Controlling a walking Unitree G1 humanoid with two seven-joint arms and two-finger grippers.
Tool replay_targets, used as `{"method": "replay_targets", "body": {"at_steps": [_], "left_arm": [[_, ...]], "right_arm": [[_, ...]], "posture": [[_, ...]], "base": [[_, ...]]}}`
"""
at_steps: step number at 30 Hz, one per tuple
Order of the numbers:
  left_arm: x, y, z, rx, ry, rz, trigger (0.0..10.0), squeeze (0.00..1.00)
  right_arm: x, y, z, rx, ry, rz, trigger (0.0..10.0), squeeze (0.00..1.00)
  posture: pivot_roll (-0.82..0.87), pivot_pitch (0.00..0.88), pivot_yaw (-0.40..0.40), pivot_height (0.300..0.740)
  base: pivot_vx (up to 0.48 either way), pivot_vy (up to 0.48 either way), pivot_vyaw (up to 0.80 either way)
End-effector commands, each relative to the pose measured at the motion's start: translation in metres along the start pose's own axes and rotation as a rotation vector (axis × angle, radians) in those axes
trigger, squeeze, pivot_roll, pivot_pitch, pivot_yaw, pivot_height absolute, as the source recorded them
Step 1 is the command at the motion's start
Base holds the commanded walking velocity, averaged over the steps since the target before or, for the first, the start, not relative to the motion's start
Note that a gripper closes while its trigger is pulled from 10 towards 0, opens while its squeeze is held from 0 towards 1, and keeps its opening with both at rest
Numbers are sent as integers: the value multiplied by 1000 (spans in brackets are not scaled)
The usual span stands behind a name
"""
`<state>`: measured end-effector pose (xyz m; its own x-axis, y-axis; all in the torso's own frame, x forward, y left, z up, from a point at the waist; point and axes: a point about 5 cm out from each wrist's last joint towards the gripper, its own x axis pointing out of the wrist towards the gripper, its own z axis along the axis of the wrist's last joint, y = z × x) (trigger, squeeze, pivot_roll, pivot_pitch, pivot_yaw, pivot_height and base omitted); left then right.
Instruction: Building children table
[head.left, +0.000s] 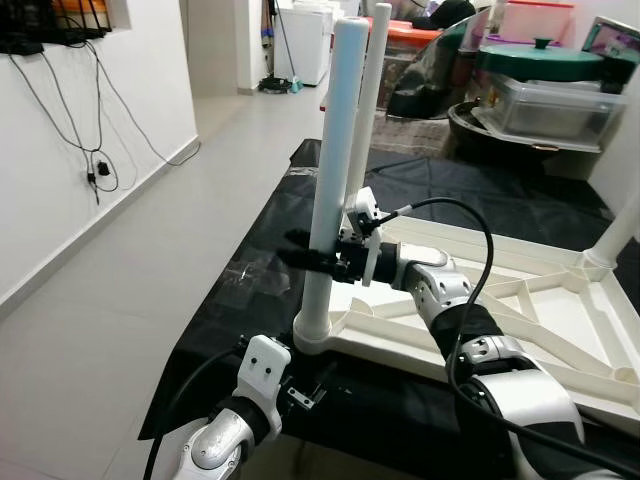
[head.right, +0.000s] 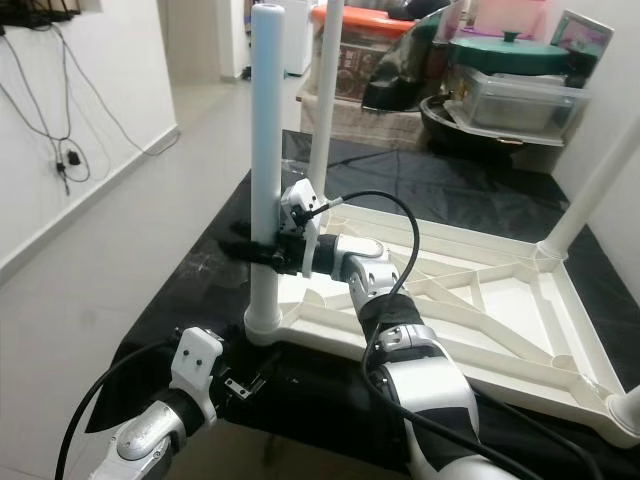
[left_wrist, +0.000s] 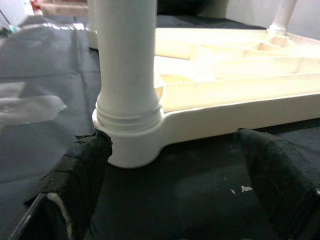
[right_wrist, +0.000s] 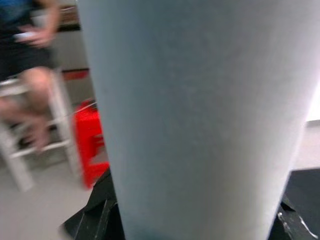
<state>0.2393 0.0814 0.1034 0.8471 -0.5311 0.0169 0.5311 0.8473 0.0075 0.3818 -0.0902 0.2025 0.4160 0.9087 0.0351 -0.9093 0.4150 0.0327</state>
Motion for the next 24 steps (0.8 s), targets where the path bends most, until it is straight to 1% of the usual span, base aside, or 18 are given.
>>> {"method": "replay_targets", "body": {"at_steps": [1,3,4,5,6,9,10,11,12,13,14,15,16,18,19,20,22,24], "left_arm": [[-2,-1,2,13,-14,2,10000,0],[-2,-1,2,13,-14,2,10000,0],[-4,-3,7,60,-50,13,10000,0],[-4,-3,7,60,-50,13,10000,0],[-7,-2,11,92,-82,38,10000,0],[-7,-2,11,92,-82,38,10000,0],[-10,-2,14,113,-102,52,10000,0],[-10,-2,14,113,-102,52,10000,0],[-12,-4,17,124,-114,50,10000,0],[-12,-4,17,124,-114,50,10000,0],[-14,-7,18,127,-118,43,10000,0],[-14,-7,18,127,-118,43,10000,0],[-15,-9,19,128,-119,38,10000,0],[-15,-10,20,128,-122,39,10000,0],[-15,-10,20,128,-122,39,10000,0],[-15,-10,20,124,-124,44,10000,0],[-15,-10,20,124,-124,44,10000,0],[-14,-12,24,109,-138,46,10000,0]], "right_arm": [[-7,-4,-18,57,46,-79,0,0],[-7,-4,-18,57,46,-79,0,0],[-19,-15,-28,75,56,-306,0,0],[-19,-15,-28,75,56,-306,0,0],[-42,-31,-40,109,76,-672,0,0],[-42,-31,-40,109,76,-672,0,0],[-66,-38,-51,107,102,-998,0,0],[-66,-38,-51,107,102,-998,0,0],[-78,-31,-59,111,103,-1247,0,0],[-78,-31,-59,111,103,-1247,0,0],[-83,-21,-62,116,93,-1390,0,0],[-83,-21,-62,116,93,-1390,0,0],[-82,-13,-64,119,80,-1454,0,0],[-77,-7,-66,131,68,-1492,0,0],[-77,-7,-66,131,68,-1492,0,0],[-71,-4,-67,141,59,-1503,0,0],[-71,-4,-67,141,59,-1503,0,0],[-56,0,-70,171,28,-1479,0,0]], "posture": [[165,0,-98,740],[165,0,-98,740],[158,0,-96,740],[158,0,-96,740],[144,0,-88,740],[144,0,-88,740],[138,0,-84,740],[138,0,-84,740],[138,0,-84,740],[138,0,-84,740],[143,0,-84,740],[143,0,-84,740],[146,0,-91,740],[144,0,-92,740],[144,0,-92,740],[145,0,-94,740],[145,0,-94,740],[147,0,-95,740]], "base": [[0,0,0],[0,0,0],[0,0,0],[0,0,0],[0,0,0],[0,0,0],[0,0,0],[0,0,0],[0,0,0],[0,0,0],[0,0,0],[0,0,0],[0,0,0],[0,0,0],[0,0,0],[0,0,0],[0,0,0],[0,0,0]]}}
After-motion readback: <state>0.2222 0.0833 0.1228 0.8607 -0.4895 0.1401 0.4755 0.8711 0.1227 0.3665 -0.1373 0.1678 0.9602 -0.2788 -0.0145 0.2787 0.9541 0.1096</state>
